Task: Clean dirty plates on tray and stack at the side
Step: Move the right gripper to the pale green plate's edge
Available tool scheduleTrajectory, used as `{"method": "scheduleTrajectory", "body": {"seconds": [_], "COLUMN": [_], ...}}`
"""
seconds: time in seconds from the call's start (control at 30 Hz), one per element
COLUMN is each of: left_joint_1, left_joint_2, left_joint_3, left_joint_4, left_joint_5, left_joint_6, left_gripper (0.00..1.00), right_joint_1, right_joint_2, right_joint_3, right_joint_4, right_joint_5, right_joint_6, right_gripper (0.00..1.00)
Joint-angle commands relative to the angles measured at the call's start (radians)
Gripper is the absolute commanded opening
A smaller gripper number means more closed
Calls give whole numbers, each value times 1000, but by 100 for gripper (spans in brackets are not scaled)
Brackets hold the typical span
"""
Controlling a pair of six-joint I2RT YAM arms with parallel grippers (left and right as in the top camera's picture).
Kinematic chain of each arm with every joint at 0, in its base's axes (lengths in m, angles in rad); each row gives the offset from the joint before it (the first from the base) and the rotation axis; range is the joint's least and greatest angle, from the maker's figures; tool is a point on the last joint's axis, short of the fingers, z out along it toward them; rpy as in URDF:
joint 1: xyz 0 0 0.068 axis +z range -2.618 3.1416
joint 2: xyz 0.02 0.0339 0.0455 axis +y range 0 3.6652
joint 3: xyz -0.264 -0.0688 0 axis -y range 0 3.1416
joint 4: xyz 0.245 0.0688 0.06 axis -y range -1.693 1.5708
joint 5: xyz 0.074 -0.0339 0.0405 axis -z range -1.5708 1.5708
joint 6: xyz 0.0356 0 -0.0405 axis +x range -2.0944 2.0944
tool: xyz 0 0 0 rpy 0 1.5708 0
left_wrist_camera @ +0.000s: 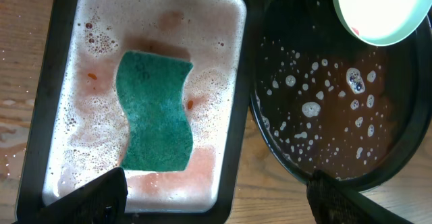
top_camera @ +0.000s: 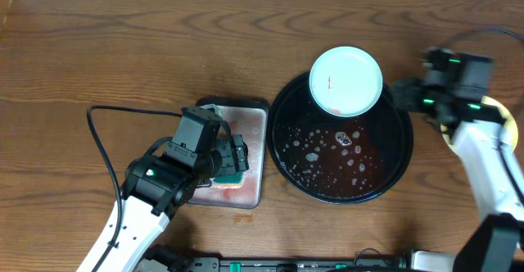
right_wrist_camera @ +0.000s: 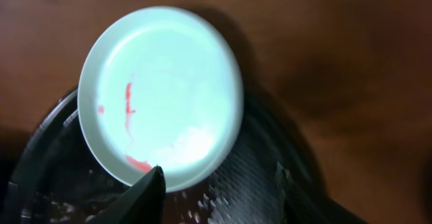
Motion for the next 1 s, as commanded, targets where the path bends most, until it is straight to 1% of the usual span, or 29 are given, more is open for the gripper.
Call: {"method": "scheduleTrajectory", "body": {"seconds": [0.0, 0.13, 0.23, 0.33, 0.4, 0.43, 0.5, 0.53, 0.57, 0.6, 0.7, 0.8, 0.9, 0.97], "left_joint_1": [5, 5, 5, 5, 5, 5, 5, 5, 5, 5, 5, 5, 5, 5], "left_joint_2": [0, 0, 0, 0, 0, 0, 0, 0, 0, 0, 0, 0, 0, 0], "left_joint_3": [2, 2, 2, 2, 2, 2, 2, 2, 2, 2, 2, 2, 2, 2], "left_joint_4": [1, 1, 1, 1, 1, 1, 1, 1, 1, 1, 1, 1, 1, 1], "left_joint_5": [6, 6, 6, 6, 6, 6, 6, 6, 6, 6, 6, 6, 6, 6], "left_joint_6": [-5, -5, -5, -5, -5, -5, -5, -5, -5, -5, -5, -5, -5, -5], "left_gripper": [86, 86, 86, 86, 86, 86, 86, 86, 86, 86, 86, 86, 86, 86], "right_joint_1": [100, 141, 137, 135, 136, 136, 137, 137, 137, 137, 139, 140, 141, 142], "right_joint_2": [79, 184, 267, 332, 372, 388, 416, 423, 424, 424, 394, 326, 238, 163], "right_joint_3": [3, 3, 4, 4, 4, 4, 4, 4, 4, 4, 4, 4, 4, 4], "right_joint_4": [68, 199, 290, 345, 373, 387, 410, 416, 415, 414, 383, 318, 221, 113], "right_joint_5": [217, 335, 350, 343, 302, 267, 200, 190, 192, 200, 200, 198, 196, 196], "right_joint_6": [-142, -153, -151, -100, -59, -47, -19, 2, 21, 27, 40, 63, 70, 113], "right_gripper": [51, 54, 54, 47, 46, 43, 26, 19, 9, 1, 1, 1, 1, 1]}}
